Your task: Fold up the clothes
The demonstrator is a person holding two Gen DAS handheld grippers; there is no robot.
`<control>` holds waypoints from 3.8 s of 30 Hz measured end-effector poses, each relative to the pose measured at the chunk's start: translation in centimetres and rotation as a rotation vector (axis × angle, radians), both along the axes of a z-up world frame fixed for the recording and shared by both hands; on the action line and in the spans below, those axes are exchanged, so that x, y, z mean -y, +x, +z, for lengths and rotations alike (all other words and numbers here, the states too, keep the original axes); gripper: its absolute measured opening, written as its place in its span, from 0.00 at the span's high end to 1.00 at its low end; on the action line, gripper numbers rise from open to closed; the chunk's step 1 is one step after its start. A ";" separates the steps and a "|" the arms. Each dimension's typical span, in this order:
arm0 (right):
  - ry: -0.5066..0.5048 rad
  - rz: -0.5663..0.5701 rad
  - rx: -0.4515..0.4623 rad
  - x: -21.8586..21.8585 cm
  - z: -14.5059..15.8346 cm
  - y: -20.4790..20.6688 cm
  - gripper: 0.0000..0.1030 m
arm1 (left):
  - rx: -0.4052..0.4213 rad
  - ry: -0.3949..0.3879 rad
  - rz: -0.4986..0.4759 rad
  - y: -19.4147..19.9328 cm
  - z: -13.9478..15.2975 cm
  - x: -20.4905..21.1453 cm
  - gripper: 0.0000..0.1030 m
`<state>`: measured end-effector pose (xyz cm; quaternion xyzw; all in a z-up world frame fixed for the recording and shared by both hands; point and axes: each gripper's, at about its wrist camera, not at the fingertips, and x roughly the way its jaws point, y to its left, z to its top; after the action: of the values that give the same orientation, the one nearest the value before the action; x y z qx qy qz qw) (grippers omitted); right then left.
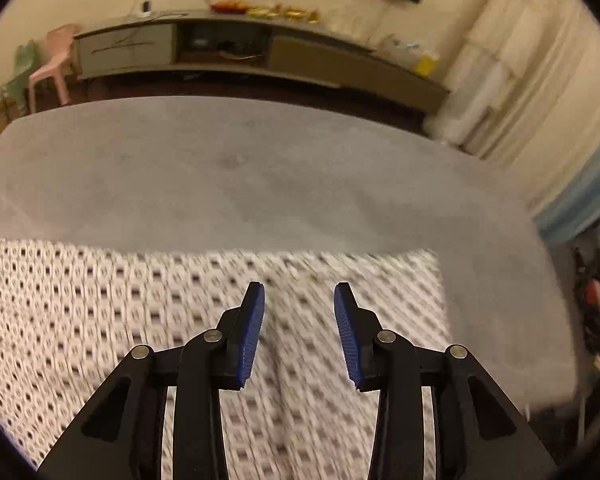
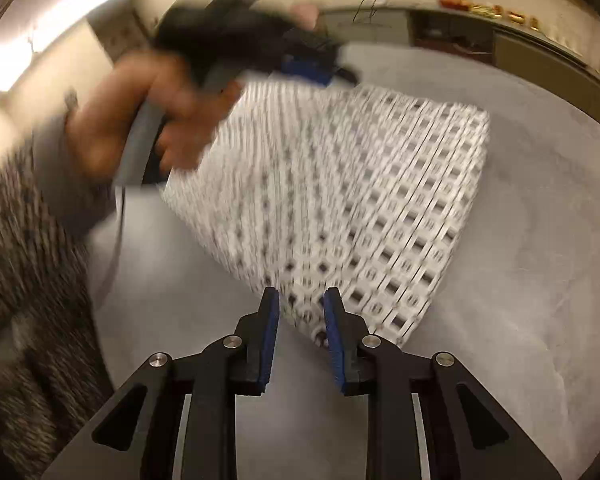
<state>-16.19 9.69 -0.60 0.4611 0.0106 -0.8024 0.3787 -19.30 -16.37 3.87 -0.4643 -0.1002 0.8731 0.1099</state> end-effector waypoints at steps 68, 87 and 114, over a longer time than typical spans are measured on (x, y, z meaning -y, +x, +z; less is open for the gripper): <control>0.180 0.129 0.076 40.2 3.4 -7.0 0.25 | -0.173 -0.364 0.495 17.9 -1.2 23.0 0.90; 0.291 0.390 0.044 42.3 4.9 -4.5 0.90 | -0.536 -0.346 0.309 21.6 4.7 17.4 0.68; 0.212 -0.206 -0.079 17.2 -2.5 -3.7 0.53 | -0.118 0.038 0.050 6.0 -1.0 16.9 0.65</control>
<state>-19.86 -7.50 -3.15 0.4651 0.0630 -0.8490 0.2428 -13.33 -33.30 2.86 -0.4071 -0.1217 0.8995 0.1023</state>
